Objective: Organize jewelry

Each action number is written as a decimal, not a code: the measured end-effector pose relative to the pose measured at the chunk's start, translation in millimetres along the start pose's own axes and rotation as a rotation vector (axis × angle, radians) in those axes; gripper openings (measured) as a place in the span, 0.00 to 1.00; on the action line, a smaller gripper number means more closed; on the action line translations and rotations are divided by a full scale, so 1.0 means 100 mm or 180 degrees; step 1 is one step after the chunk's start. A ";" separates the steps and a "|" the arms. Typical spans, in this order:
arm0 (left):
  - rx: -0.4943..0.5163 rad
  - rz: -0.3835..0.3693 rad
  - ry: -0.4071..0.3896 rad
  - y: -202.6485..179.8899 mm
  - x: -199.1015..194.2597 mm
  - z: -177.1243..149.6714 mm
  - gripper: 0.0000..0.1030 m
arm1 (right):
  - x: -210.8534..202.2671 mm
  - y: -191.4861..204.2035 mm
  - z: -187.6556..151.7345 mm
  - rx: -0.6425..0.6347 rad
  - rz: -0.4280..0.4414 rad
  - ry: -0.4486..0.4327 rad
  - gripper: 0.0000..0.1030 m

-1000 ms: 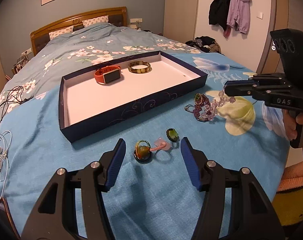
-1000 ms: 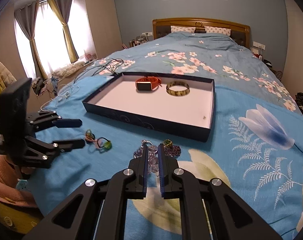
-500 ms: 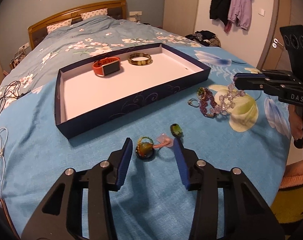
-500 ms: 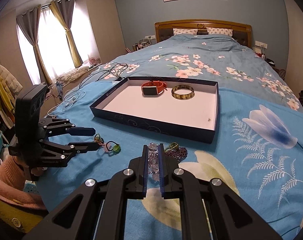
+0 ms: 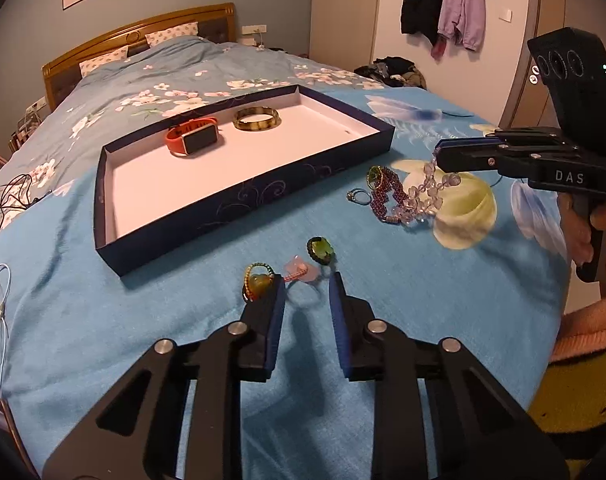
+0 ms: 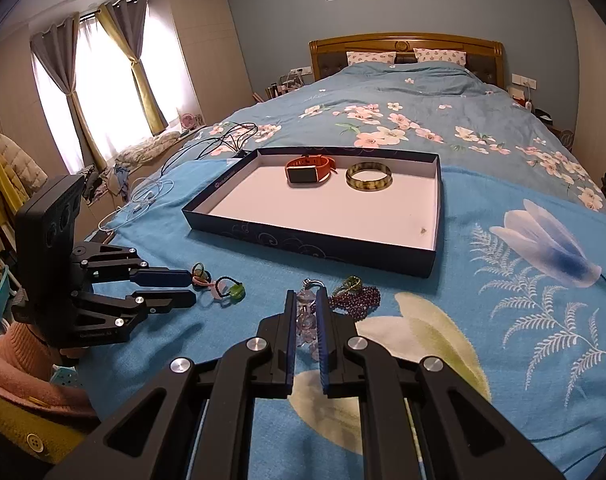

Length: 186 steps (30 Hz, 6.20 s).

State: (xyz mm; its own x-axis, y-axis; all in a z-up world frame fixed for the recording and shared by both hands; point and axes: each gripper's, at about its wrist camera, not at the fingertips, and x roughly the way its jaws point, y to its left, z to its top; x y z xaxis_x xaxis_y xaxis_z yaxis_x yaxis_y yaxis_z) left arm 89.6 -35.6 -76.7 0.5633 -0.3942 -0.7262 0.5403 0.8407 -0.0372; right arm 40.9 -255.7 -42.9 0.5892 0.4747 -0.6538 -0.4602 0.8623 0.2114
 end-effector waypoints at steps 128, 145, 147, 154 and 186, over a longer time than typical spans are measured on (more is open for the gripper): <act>-0.0672 0.0285 0.0184 1.13 1.17 1.21 0.29 | 1.09 -0.48 1.14 0.0077 -0.0234 -0.0065 0.26; -0.0468 0.0446 -0.0457 0.84 0.11 0.87 0.47 | 0.43 -0.28 0.55 -0.0134 -0.0052 0.0009 0.33; -0.0458 0.0438 -0.0459 0.80 0.02 0.77 0.48 | 0.41 -0.25 0.44 -0.0176 -0.0089 0.0085 0.32; -0.0401 0.0403 -0.0366 0.65 -0.12 0.44 0.49 | 0.46 -0.24 0.13 -0.0106 -0.0159 0.0325 0.33; -0.0082 0.0129 -0.0019 0.23 0.00 0.03 0.49 | 0.09 -0.17 -0.03 0.0063 0.0075 0.0183 0.07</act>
State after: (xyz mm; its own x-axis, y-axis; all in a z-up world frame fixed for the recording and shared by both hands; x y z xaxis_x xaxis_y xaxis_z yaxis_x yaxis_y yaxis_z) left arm 103.7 -17.6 -75.7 0.5880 -0.3618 -0.7234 0.5009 0.8652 -0.0256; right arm 52.1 -266.5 -54.8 0.5390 0.4844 -0.6891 -0.4599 0.8546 0.2410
